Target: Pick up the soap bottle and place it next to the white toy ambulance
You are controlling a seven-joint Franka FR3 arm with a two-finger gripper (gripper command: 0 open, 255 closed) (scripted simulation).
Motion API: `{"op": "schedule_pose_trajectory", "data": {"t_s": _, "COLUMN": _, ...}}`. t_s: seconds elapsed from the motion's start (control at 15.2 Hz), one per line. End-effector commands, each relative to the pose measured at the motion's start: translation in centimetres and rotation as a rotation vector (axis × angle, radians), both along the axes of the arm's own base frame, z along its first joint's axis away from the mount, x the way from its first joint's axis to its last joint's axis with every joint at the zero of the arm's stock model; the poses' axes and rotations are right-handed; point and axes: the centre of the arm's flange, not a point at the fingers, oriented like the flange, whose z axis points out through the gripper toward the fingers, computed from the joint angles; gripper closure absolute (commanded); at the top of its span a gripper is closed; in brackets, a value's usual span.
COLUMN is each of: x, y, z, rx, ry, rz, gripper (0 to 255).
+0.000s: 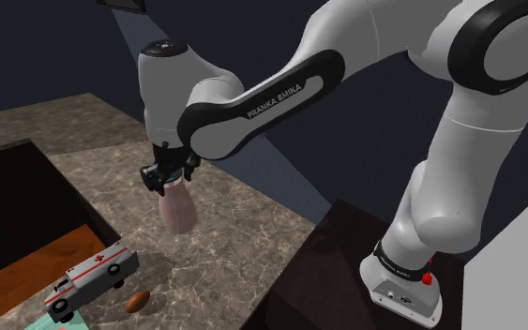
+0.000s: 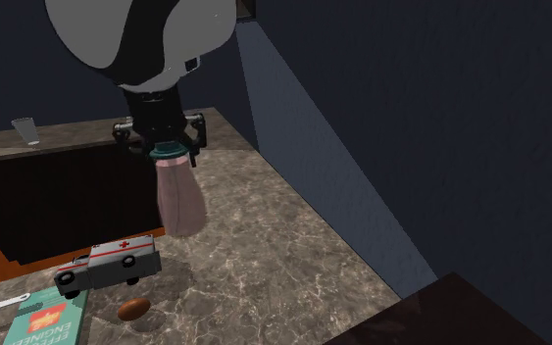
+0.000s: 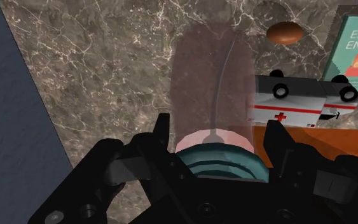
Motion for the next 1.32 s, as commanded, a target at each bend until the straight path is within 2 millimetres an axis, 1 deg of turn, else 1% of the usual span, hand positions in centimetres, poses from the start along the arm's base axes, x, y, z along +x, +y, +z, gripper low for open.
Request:
{"op": "schedule_pose_trajectory", "data": {"t_s": 0.0, "x": -0.3, "y": 2.7, "z": 0.2, "rx": 0.001, "ry": -0.001, "rz": -0.002, "gripper": 255}}
{"op": "schedule_pose_trajectory", "data": {"t_s": 0.46, "x": -1.4, "y": 11.9, "z": 0.3, "rx": 0.001, "ry": -0.001, "rz": -0.002, "gripper": 255}}
{"op": "schedule_pose_trajectory", "data": {"t_s": 0.53, "x": -1.6, "y": 13.7, "z": 0.3, "rx": 0.001, "ry": -0.001, "rz": -0.002, "gripper": 255}}
{"op": "schedule_pose_trajectory", "data": {"t_s": 1.25, "x": -1.6, "y": 13.7, "z": -5.5, "rx": 0.001, "ry": -0.001, "rz": -0.002, "gripper": 255}}
